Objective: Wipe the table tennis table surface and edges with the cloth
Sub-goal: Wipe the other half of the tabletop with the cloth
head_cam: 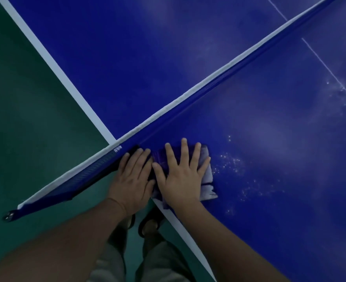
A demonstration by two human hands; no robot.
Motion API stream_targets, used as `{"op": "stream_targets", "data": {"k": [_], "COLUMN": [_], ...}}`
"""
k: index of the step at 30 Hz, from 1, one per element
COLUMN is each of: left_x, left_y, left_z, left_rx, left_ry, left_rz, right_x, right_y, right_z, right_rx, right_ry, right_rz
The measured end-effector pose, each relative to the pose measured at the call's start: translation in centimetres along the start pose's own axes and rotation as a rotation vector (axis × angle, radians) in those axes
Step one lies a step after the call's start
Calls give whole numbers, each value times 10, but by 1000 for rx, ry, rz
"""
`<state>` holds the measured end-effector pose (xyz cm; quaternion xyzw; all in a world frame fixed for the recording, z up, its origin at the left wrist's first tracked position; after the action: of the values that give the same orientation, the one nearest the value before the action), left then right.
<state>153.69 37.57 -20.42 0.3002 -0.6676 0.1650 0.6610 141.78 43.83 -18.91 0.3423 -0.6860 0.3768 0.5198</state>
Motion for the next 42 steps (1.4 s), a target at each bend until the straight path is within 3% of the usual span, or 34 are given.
{"op": "stream_targets", "data": {"k": [6,10,13,17,20,22,24,26,30,34,38,42], "left_x": [2,3,5,7,9,9,10,10,11,13,19,23], "left_y": [0,0,1,0,0,0,1,3,3,9,29,51], "left_z": [0,0,0,1,2,1,1,1,-3,-5,19,54], "left_rx": [-30,-30,-34,-52,-44,-36,-28,-7,9,17,73,93], "left_ry": [-10,-3,-3,5,-3,2,9,22,55,48,39,-1], "left_rz": [-8,-30,-37,-31,-41,-47,-53,-79,-209,-199,-203,-200], "right_x": [-1,9,8,-6,-4,3,10,10,-4,10,30,31], "right_y": [33,56,32,1,28,59,77,63,6,35,96,142], "right_z": [-37,-2,18,-30,-72,-64,-36,-10,-15,11,58,22], "right_rx": [312,53,-83,134,272,198,-4,-104,192,369,188,-68], "right_ry": [-97,-105,-47,-77,-155,-166,-135,-98,-73,-79,-73,-33], "right_rz": [-115,-89,-32,-76,-127,-131,-91,-50,-72,-70,-66,-34]}}
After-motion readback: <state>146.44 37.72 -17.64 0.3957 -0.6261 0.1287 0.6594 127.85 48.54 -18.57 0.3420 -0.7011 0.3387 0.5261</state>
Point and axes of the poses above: each hand's wrist, its own z-axis towards the middle knuckle, its own x-axis out of the back of the hand, y = z × x, the point moved 7 cm from there along z, towards the middle knuckle, and after that the axes turned 10 degrees about x, right-handed, at the moved point
